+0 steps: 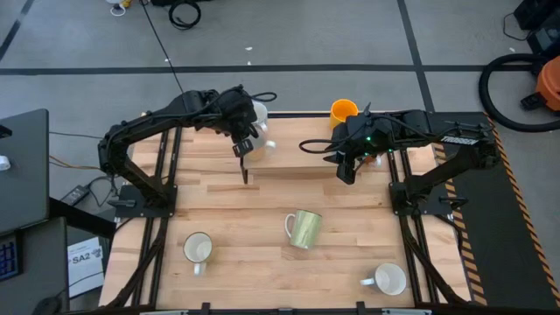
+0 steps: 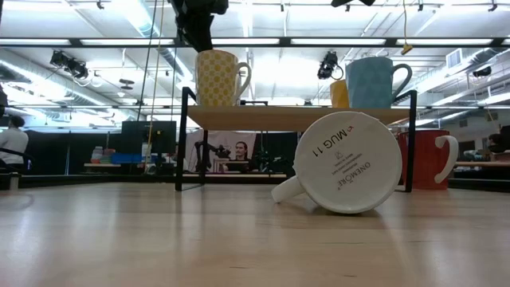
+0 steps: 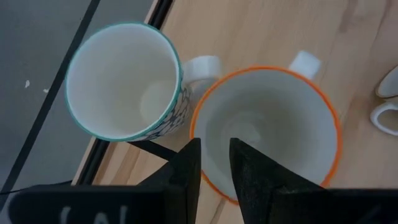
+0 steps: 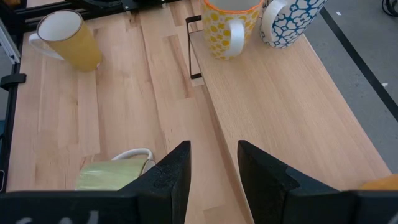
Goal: Place coffee mugs
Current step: Put the yellow patterned mug on the shelf, then put the brown mug on the shelf
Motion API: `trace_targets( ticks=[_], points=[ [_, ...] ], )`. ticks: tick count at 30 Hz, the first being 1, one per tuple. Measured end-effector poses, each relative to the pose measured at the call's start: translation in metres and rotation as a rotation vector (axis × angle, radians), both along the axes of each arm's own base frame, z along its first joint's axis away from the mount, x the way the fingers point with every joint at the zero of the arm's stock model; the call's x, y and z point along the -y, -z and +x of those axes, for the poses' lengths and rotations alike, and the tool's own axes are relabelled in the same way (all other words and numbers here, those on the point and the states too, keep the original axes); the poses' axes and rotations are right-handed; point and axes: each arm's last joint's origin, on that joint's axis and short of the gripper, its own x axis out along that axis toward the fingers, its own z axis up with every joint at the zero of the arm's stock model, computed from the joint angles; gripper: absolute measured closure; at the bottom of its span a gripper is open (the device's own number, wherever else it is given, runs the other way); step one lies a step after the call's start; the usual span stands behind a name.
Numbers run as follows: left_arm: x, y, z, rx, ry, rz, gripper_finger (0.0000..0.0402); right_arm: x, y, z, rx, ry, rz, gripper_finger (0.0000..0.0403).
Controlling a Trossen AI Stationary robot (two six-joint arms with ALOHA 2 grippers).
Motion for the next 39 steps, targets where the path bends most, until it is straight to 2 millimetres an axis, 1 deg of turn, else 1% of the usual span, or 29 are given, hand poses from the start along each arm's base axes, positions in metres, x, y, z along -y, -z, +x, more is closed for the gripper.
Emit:
trace_targets(
  ticks=[9,14,18,21,25,27,34,39],
  points=[
    [0.004,-0.008,-0.01,0.005,-0.004,0.009,0.031,0.0,0.0,0.0,0.001,0.008,0.004,0.0266],
    [0.01,-0.016,-0.023,0.006,0.002,0.01,0.031,0.004,0.0,-0.003,-0.007,0.034,0.007,0.0266],
    [0.017,-0.026,-0.037,0.035,0.008,0.006,0.031,0.012,-0.003,-0.013,-0.013,0.085,-0.008,0.0266],
    [0.023,-0.035,-0.047,0.062,0.02,0.007,0.031,0.02,-0.008,-0.025,0.003,0.151,-0.038,0.0266],
    [0.032,-0.043,-0.057,0.1,0.041,0.018,0.031,0.033,-0.018,-0.045,0.041,0.265,-0.087,0.0266],
    [0.035,-0.047,-0.062,0.121,0.034,0.014,0.031,0.04,-0.02,-0.056,0.034,0.333,-0.112,0.0266],
    [0.042,-0.05,-0.064,0.143,0.038,0.003,0.031,0.061,-0.016,-0.097,-0.1,0.604,-0.129,0.0266],
    [0.042,-0.049,-0.063,0.142,0.039,0.003,0.031,0.07,-0.01,-0.118,-0.226,0.756,-0.132,0.0266]
  ],
)
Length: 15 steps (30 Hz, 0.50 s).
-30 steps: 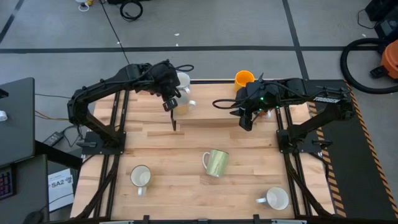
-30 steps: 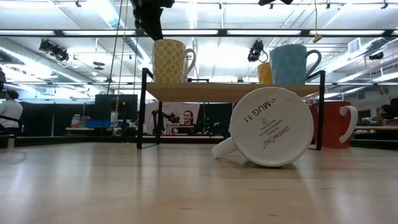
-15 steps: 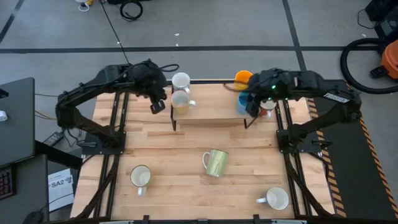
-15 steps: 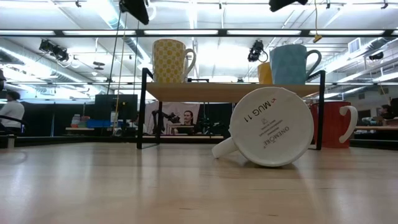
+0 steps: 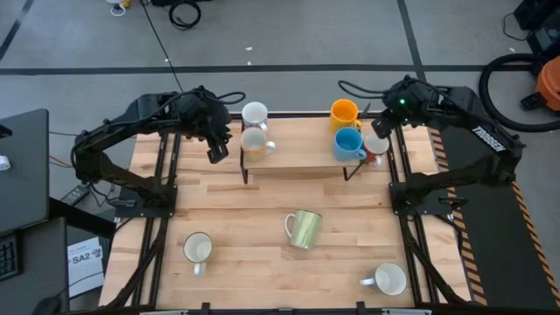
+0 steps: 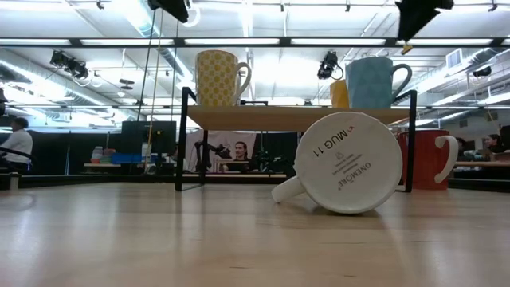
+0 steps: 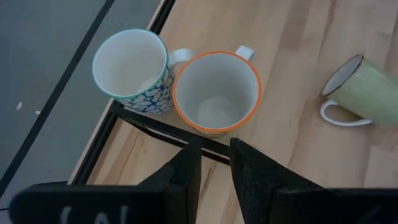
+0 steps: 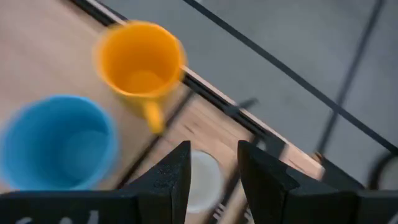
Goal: Place coffee mugs
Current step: Put the brown mug on the shelf
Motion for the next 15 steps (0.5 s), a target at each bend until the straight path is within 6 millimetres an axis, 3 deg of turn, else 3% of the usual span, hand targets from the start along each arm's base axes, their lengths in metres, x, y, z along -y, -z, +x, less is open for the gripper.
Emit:
trace_targets(
  ticks=[6,15],
  points=[
    [0.0,0.001,0.001,-0.002,0.0,0.0,0.031,0.011,0.009,-0.012,-0.04,0.105,0.009,0.0266],
    [-0.001,0.001,0.001,-0.002,-0.001,0.0,0.031,0.032,0.052,-0.025,-0.098,0.171,0.158,0.0266]
  ],
)
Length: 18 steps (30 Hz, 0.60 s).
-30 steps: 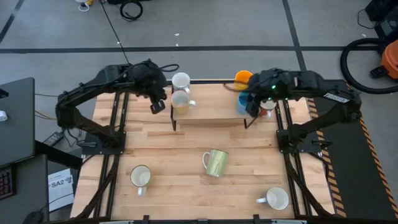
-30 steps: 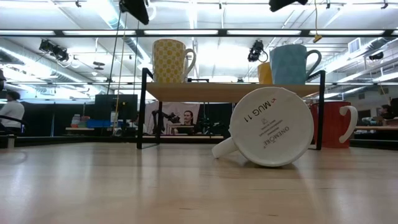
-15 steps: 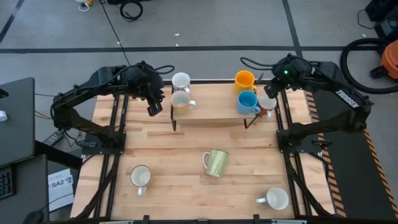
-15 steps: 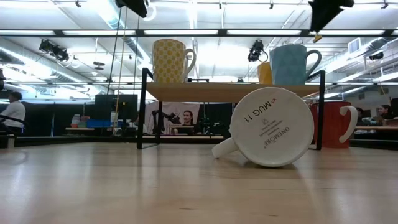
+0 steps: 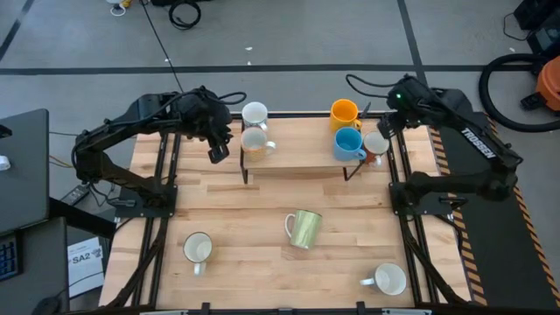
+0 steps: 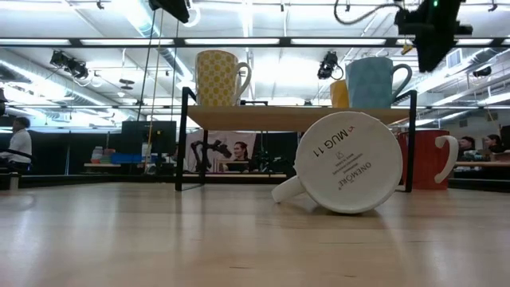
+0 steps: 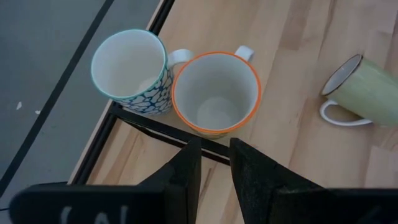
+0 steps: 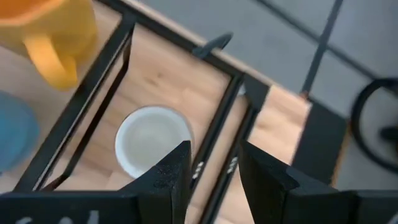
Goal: Place coffee mugs
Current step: Put the brown mug on the shelf
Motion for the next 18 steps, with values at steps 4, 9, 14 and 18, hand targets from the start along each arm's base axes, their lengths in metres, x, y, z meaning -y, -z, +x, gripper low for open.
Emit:
trace_targets(
  ticks=[4,9,14,18],
  points=[
    [0.0,0.0,0.0,0.0,0.0,0.0,0.031,0.01,0.022,-0.002,0.003,0.013,0.081,0.0266],
    [0.0,0.0,0.0,0.0,0.0,0.0,0.031,0.019,0.047,-0.003,0.002,0.052,0.13,0.0266],
    [0.0,0.0,0.0,0.0,0.0,0.0,0.031,0.023,0.063,-0.005,0.002,0.115,0.153,0.0266],
    [0.0,0.0,0.0,0.0,0.0,0.0,0.031,0.024,0.075,-0.008,-0.018,0.138,0.182,0.0266]
  ],
)
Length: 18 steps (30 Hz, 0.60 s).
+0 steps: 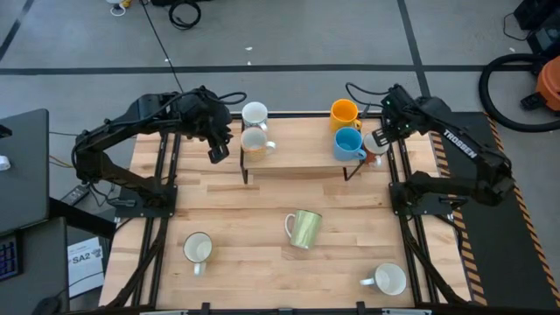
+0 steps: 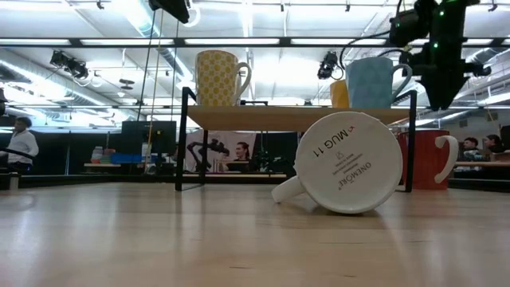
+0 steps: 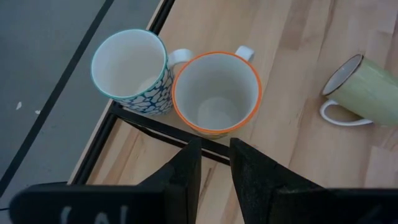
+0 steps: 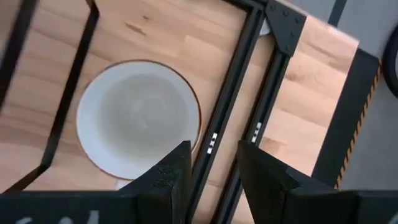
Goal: Place coffee mugs
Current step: Put the brown mug on the shelf
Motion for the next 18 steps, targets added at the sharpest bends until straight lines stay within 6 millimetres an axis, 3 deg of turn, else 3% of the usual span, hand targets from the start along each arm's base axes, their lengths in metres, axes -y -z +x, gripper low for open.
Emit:
trace_targets(
  ticks=[10,18],
  points=[
    [0.0,0.0,0.0,0.0,0.0,0.0,0.031,0.006,0.029,-0.003,0.011,0.05,0.023,0.0266],
    [0.0,0.0,0.0,0.0,0.0,0.0,0.031,0.008,0.039,-0.003,0.036,0.057,0.036,0.0266]
  ],
)
